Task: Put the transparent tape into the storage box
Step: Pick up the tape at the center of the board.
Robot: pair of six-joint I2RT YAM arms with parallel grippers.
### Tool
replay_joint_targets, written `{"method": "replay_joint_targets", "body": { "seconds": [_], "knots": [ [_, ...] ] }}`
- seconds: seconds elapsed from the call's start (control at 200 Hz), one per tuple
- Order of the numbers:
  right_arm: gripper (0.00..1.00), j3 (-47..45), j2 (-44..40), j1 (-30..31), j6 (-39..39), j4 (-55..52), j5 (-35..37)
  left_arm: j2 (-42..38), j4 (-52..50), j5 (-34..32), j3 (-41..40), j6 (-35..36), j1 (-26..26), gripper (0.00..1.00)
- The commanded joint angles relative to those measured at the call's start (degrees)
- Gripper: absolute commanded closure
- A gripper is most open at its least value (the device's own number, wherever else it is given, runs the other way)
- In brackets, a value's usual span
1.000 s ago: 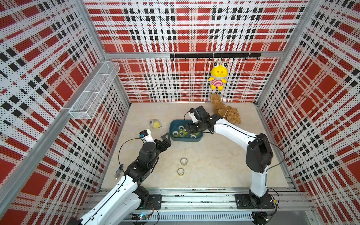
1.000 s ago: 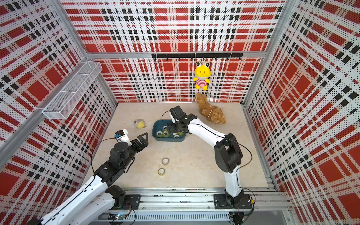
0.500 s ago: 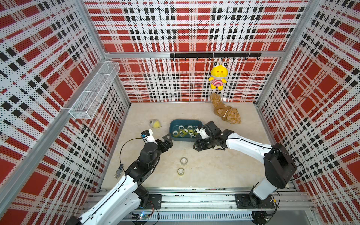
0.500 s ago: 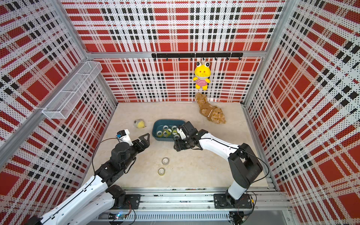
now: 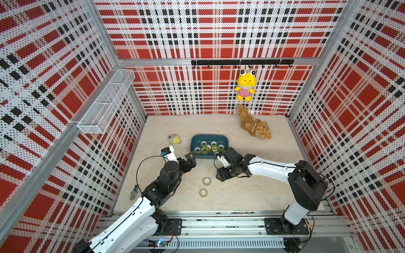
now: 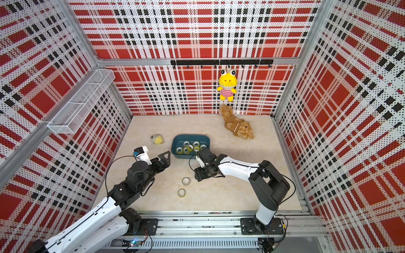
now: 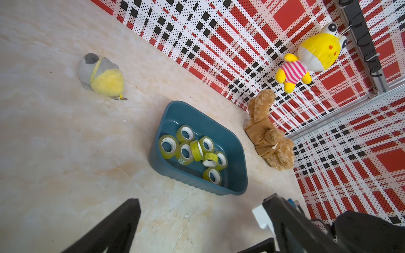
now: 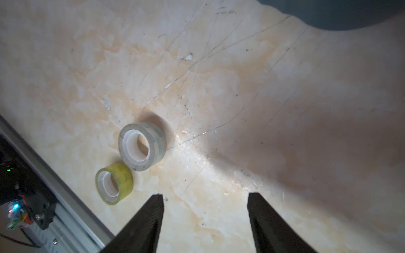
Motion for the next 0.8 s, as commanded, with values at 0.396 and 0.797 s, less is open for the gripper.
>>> {"method": "replay_joint_targets", "body": {
  "seconds": [0.396, 0.797],
  "knots": [
    [0.35, 11.7, 9.9, 4.2, 0.7, -3.8, 7.3, -2.8, -0.3, -2.8, -0.9, 0.3, -0.3, 0.01],
    [0.36, 16.7, 12.9, 7.2, 0.6, -8.1, 9.6, -3.6, -1.0, -3.5, -1.1, 0.6, -0.1, 0.01]
  ]
}}
